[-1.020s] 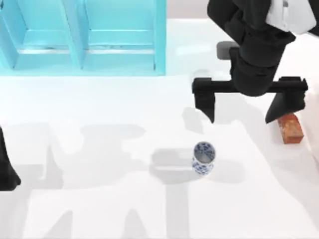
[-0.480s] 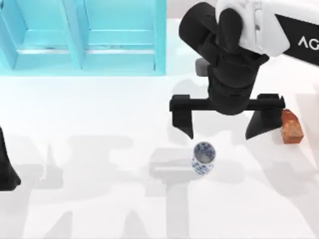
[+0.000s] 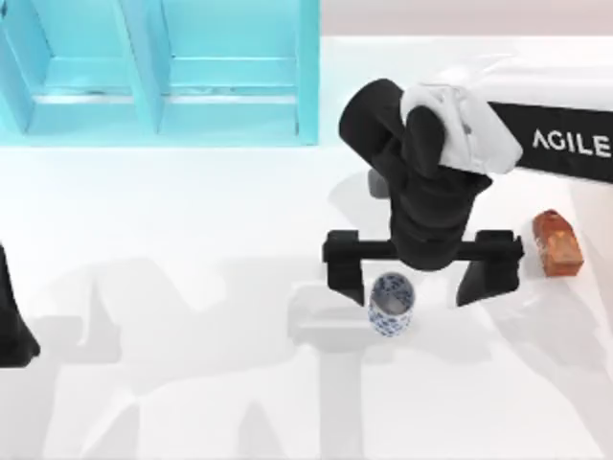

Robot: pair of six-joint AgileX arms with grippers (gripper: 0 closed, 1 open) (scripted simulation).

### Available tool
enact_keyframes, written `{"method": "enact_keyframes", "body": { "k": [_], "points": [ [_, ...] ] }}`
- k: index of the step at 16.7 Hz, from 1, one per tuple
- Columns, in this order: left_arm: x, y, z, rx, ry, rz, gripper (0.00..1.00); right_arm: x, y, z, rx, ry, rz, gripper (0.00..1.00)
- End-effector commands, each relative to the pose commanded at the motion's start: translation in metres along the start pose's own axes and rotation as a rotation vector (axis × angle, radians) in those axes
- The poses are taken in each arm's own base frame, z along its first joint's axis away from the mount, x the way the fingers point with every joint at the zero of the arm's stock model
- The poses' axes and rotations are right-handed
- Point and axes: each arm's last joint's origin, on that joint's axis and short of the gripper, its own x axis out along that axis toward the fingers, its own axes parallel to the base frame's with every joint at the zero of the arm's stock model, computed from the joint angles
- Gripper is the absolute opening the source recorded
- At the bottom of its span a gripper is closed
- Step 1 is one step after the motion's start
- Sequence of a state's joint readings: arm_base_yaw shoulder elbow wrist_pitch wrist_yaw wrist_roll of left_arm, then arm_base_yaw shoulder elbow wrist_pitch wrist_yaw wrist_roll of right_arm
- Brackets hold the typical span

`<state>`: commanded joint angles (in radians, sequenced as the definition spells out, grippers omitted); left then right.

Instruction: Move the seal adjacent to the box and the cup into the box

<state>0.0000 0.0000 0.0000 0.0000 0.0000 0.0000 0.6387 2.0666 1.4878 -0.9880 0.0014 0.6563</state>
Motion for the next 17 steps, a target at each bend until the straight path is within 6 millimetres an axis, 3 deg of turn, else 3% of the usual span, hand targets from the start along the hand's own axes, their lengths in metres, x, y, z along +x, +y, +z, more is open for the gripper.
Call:
{"method": "enact_keyframes", "body": {
  "k": [2,6,17],
  "points": [
    [0.0000,0.0000,0.0000,0.000,0.000,0.000,1.00,0.0098,-0.0004,-0.0012,0.000,0.004,-0.003,1.00],
    [0.0000,0.0000,0.0000,0.000,0.000,0.000,1.00,0.0102,-0.0005,-0.0013,0.000,0.004,-0.003,1.00],
    [0.0000,0.0000,0.0000,0.000,0.000,0.000,1.00,0.0102,-0.0005,-0.0013,0.000,0.004,-0.003,0.17]
  ]
}}
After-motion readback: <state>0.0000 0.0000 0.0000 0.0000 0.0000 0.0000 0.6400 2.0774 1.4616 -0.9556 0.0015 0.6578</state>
